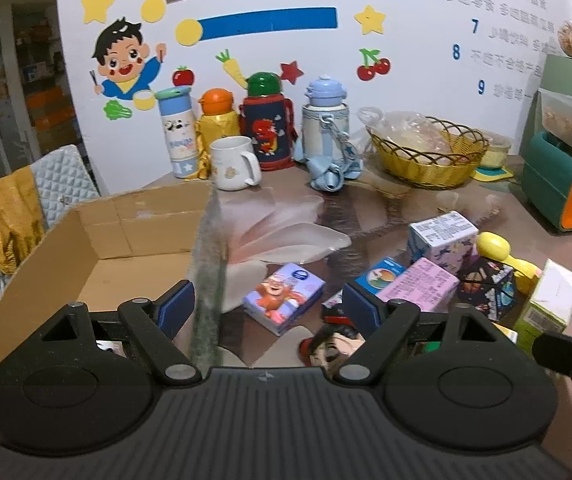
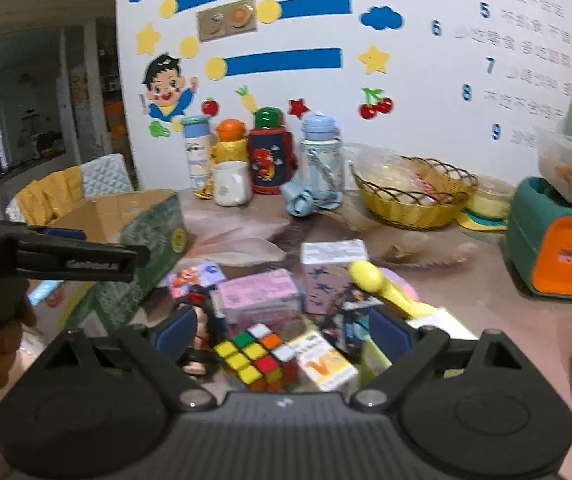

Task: Organize rigid objects
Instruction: 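Grasp the Rubik's cube with the left tool while the right grasps the white-green carton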

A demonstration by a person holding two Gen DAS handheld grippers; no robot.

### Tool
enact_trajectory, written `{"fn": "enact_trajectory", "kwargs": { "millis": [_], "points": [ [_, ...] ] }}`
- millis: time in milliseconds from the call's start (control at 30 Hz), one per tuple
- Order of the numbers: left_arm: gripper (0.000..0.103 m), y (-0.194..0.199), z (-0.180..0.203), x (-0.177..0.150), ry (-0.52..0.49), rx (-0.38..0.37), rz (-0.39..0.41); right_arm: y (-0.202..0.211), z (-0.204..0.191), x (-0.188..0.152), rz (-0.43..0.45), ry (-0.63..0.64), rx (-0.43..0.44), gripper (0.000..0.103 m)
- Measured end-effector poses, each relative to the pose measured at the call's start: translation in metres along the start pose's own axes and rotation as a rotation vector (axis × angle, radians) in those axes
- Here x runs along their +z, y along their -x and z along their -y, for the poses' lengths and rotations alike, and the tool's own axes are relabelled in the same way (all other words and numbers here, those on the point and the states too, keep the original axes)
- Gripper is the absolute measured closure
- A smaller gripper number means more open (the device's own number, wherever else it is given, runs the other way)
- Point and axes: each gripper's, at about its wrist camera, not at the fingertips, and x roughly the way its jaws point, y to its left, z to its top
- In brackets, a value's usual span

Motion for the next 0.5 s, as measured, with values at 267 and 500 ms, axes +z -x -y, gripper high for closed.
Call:
{"fn": "enact_trajectory", "kwargs": {
  "millis": [267,500],
  "points": [
    [0.001,0.003,0.024,-0.017,-0.028,-0.117,-0.003,-0.002,0.039,-0.008,-0.045,-0.058,-0.11,0.008],
    [0.0,0.003,0.053,-0.042,-0.089,-0.252,-0.021,-0.019,0.065,-0.016,-0.124,-0.106,-0.154,0.001]
  ]
}}
